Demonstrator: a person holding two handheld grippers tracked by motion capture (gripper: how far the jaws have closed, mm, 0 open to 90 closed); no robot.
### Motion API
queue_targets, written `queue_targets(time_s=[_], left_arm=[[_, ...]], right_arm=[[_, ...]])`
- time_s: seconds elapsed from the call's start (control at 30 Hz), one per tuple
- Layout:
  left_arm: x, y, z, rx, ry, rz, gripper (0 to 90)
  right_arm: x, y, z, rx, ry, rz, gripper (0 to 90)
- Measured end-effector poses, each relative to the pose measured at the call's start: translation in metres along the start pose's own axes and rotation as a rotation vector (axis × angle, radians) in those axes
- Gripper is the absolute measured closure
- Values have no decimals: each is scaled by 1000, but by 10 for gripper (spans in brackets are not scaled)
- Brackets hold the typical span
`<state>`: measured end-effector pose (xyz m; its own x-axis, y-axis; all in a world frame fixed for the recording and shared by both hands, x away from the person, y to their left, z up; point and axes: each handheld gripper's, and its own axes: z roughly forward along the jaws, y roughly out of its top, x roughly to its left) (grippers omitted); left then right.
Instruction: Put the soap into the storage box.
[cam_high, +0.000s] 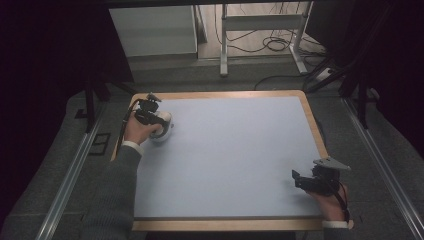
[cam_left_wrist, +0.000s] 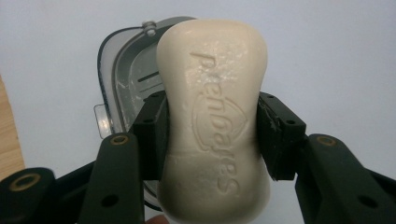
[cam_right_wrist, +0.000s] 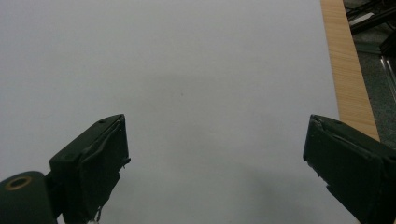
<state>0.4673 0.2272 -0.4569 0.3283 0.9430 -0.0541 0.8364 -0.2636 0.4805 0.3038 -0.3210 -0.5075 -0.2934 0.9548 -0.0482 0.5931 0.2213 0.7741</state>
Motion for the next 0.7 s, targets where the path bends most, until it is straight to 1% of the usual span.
queue_targets(time_s=[0.07, 0.13, 0.3, 0.43, 0.47, 0.53, 0.6, 0.67, 0.7], left_arm=[[1, 0, 2, 6, 2, -2, 497], [3, 1, 6, 10, 4, -17, 497], [6, 0, 11, 28, 6, -19, 496], [6, -1, 14, 23, 10, -22, 489], [5, -1, 13, -2, -2, -29, 470], [4, -1, 9, -24, -12, -39, 436], [3, -1, 8, -27, -15, -38, 405], [-1, -2, 2, -47, -37, -28, 372], [-3, -2, -1, -56, -37, -22, 365]], right_arm=[[0, 0, 0, 1, 2, 0, 64], [0, 0, 0, 0, 4, -3, 64], [0, 0, 0, 3, 1, -1, 64], [0, 0, 0, 2, 2, -1, 64], [0, 0, 0, 0, 3, -4, 64], [0, 0, 0, 2, 1, -4, 64], [0, 0, 0, 3, 1, -4, 64], [1, 0, 0, 1, 1, -4, 64], [1, 0, 0, 1, -1, -6, 64]])
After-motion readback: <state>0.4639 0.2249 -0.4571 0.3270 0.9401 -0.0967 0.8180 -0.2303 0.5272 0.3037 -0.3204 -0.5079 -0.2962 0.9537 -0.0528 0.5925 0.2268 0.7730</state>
